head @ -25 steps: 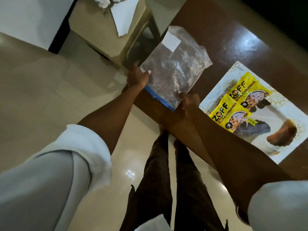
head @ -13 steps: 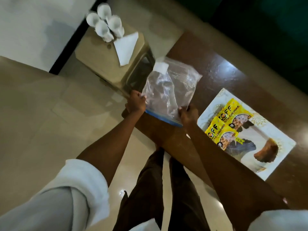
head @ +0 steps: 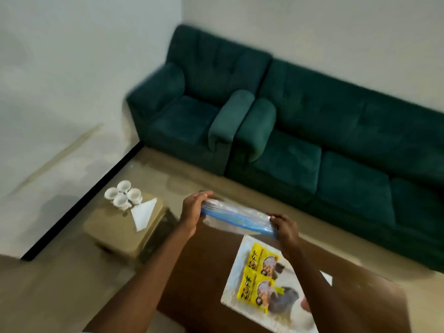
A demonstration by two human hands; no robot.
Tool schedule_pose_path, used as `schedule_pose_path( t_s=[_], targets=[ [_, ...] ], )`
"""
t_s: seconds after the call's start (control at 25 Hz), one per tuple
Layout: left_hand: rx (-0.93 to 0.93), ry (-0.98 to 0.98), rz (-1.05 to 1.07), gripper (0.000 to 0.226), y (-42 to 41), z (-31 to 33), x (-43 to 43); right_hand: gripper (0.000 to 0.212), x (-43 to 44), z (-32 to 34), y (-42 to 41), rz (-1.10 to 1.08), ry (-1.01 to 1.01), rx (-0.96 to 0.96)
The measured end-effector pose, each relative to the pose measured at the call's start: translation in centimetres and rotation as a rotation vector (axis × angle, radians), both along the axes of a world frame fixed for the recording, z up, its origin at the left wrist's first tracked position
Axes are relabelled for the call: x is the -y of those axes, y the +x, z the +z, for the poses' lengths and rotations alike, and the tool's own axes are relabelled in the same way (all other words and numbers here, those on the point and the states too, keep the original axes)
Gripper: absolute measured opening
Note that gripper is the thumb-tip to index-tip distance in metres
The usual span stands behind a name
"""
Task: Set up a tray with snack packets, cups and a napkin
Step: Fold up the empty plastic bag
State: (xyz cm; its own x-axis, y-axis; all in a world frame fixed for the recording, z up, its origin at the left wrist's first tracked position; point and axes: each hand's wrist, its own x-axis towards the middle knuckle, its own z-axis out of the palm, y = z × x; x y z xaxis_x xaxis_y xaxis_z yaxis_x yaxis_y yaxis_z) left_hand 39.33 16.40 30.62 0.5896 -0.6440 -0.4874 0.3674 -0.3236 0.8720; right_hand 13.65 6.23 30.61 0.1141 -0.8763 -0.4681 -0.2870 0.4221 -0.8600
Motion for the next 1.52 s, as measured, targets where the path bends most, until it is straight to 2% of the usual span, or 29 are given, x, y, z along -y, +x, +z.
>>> schedule_pose_path(
  t_s=[0.08,0.16,0.28,0.36,0.48,0.56,0.6,0.72,0.76,0.84,0.88,0.92,1.0,1.08,1.16,1.24,1.32,1.44,1.52],
  targets=[
    [0.006,-0.101,-0.059,0.029,-2.2,4.6,2.0,0.043,2.0,4.5,-4.0,0.019,0.036,0.062],
    [0.028,-0.171,-0.15,0.029,-4.1,8.3,3.0,0.051,3.2,8.3,-8.6,0.094,-0.032,0.086],
    [-0.045,-0.265,-0.309,0.025,-6.5,13.4,4.4,0.028,3.4,13.3,-13.6,0.177,-0.268,0.036],
    [-0.163,-0.326,-0.389,0.025,-8.3,17.6,5.7,0.012,3.3,16.9,-15.6,0.106,-0.386,0.059],
    [-0.216,-0.416,-0.437,0.03,-12.0,24.4,6.5,0.012,2.7,22.7,-17.7,0.002,-0.508,0.218],
    [-0.151,-0.499,-0.362,0.028,-14.7,27.5,6.5,0.011,2.3,26.0,-18.9,-0.1,-0.58,0.316],
    [-0.072,-0.526,-0.313,0.035,-16.6,28.6,6.3,0.011,1.9,27.6,-20.1,-0.157,-0.632,0.347],
    [0.271,-0.41,-0.326,0.087,-22.5,30.9,4.4,0.008,0.5,31.8,-24.2,-0.232,-0.73,0.467],
    [0.324,-0.366,-0.399,0.103,-24.4,31.2,3.7,0.006,-0.1,32.9,-25.5,-0.23,-0.737,0.519],
    [0.312,-0.347,-0.549,0.132,-27.7,31.6,2.3,0.006,-1.2,34.6,-27.5,-0.224,-0.734,0.607],
    [0.289,-0.357,-0.578,0.133,-29.0,31.7,1.8,0.007,-1.6,35.3,-28.3,-0.226,-0.727,0.636],
    [0.255,-0.386,-0.581,0.118,-30.1,31.8,1.3,0.008,-2.0,36.0,-29.0,-0.223,-0.721,0.661],
    [0.171,-0.508,-0.645,0.07,-32.0,32.3,0.2,0.009,-3.0,37.1,-30.3,-0.211,-0.723,0.673],
    [0.144,-0.56,-0.698,0.043,-33.1,33.1,-0.7,0.007,-3.9,37.9,-31.1,-0.223,-0.751,0.649],
    [0.15,-0.563,-0.618,0.035,-33.6,34.3,-1.1,0.011,-4.6,39.0,-31.4,-0.259,-0.777,0.639],
    [0.164,-0.595,-0.509,0.029,-33.6,35.9,-1.3,0.024,-4.9,40.0,-31.1,-0.29,-0.774,0.622],
    [0.172,-0.614,-0.476,0.024,-33.1,37.6,-1.5,0.039,-5.4,40.5,-30.1,-0.312,-0.767,0.519],
    [0.107,-0.664,-0.475,0.007,-31.8,39.2,-2.0,0.027,-6.6,40.3,-27.6,-0.307,-0.805,0.396],
    [0.09,-0.664,-0.436,0.013,-30.9,39.7,-2.0,0.029,-7.7,40.1,-26.0,-0.329,-0.863,0.324]
  ],
)
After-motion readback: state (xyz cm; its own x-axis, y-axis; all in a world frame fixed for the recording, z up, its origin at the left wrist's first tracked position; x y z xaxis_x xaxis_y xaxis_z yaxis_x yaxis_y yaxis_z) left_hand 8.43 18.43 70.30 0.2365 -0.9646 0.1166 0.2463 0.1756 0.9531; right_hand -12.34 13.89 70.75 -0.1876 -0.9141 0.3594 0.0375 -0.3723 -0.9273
